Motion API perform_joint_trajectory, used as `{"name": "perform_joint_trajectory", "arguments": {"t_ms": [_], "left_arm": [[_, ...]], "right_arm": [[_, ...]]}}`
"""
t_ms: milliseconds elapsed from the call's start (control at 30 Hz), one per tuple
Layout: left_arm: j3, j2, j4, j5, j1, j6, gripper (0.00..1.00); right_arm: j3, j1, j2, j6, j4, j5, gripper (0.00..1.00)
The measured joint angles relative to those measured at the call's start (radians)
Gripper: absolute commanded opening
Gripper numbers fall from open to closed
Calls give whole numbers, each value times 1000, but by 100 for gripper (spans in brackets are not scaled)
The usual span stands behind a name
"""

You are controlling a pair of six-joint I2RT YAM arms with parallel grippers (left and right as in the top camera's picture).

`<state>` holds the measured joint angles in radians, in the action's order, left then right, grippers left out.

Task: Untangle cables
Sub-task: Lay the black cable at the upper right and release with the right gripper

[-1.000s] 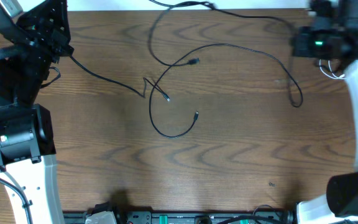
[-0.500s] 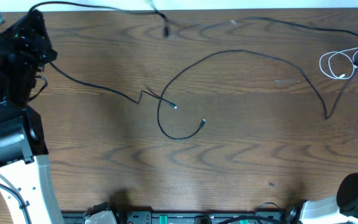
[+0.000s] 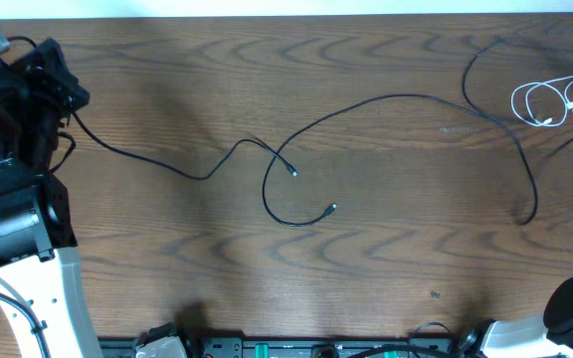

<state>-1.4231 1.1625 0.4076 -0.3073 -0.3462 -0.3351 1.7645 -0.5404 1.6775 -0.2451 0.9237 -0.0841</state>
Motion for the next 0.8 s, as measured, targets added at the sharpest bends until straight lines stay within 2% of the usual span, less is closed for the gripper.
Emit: {"name": "perform_joint_trajectory", "arguments": {"t_ms": [200,300,433,467,600,800], "left_arm": [[0,0,99,0,0,18,8],[0,0,145,0,0,25,8],[0,0,226,-1,2,58,8],[0,0,241,-1,4,72,8],[0,0,331,-1,14,140,8],[0,0,457,-1,15,215,8]], "right_arm": [[0,-45,0,0,-164,31,1],[0,-73,3,0,-186,39,1],[0,-75,32,43,-150,-37,36],[0,-68,40,58,-139,-69,41],[0,12,79,91,-87,-222,50],[0,271,105,105,-64,-322,52]]}}
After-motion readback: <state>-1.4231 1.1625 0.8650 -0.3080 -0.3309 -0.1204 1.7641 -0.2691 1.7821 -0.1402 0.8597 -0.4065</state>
